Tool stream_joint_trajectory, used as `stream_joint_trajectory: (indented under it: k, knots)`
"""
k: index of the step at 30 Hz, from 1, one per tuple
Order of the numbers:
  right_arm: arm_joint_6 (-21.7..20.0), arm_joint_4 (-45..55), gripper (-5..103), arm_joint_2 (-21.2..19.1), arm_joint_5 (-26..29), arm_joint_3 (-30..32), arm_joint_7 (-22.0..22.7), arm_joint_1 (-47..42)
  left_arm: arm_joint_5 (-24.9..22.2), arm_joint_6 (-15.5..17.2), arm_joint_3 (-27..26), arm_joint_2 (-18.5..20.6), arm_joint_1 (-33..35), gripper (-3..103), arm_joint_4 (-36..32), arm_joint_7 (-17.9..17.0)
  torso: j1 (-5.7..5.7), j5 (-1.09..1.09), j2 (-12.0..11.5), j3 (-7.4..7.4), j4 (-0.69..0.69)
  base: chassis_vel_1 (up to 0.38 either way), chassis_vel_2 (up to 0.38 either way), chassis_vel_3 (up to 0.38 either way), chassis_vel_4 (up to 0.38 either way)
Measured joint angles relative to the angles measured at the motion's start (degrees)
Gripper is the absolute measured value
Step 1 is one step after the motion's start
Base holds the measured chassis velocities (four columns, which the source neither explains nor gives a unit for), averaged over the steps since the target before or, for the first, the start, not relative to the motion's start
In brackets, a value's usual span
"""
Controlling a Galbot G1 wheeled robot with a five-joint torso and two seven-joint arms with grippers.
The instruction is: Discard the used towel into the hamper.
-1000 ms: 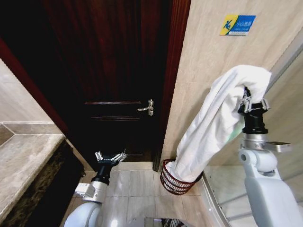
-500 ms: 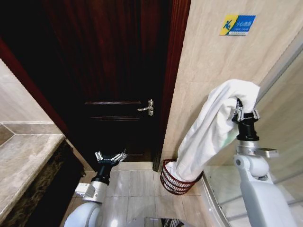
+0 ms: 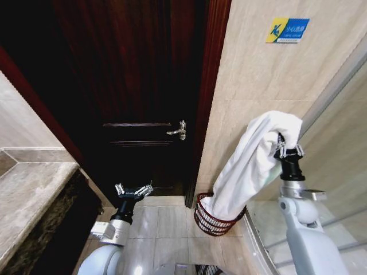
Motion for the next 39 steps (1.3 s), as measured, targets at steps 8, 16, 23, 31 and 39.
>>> stream_joint_trajectory:
  k: [8, 16, 23, 31, 39]
  knots:
    - [1.54, -2.08, 16, 1.30, -0.87, 0.04, -0.47, -1.48, 0.00, 0.00, 0.00, 0.00, 0.00, 100, 0.00, 0.00, 0.00, 0.00, 0.00, 0.00, 0.00, 0.000, 0.000, 0.000, 0.000]
    - [3.31, -5.16, 16, 2.28, -2.11, 0.04, -0.86, -2.26, 0.00, 0.00, 0.00, 0.00, 0.00, 100, 0.00, 0.00, 0.00, 0.00, 0.00, 0.00, 0.00, 0.000, 0.000, 0.000, 0.000]
    - [4.66, -7.69, 16, 3.02, -2.84, -0.11, -1.22, -2.42, 0.00, 0.00, 0.00, 0.00, 0.00, 100, 0.00, 0.00, 0.00, 0.00, 0.00, 0.00, 0.00, 0.000, 0.000, 0.000, 0.000]
    - [6.15, -10.10, 16, 4.08, -3.68, -0.67, -1.51, -3.03, 0.00, 0.00, 0.00, 0.00, 0.00, 100, 0.00, 0.00, 0.00, -0.01, 0.00, 0.00, 0.00, 0.000, 0.000, 0.000, 0.000]
    - [8.25, -13.46, 16, 5.85, -5.12, -1.64, -2.54, -3.78, 0.00, 0.00, 0.00, 0.00, 0.00, 100, 0.00, 0.00, 0.00, 0.00, 0.00, 0.00, 0.00, 0.000, 0.000, 0.000, 0.000]
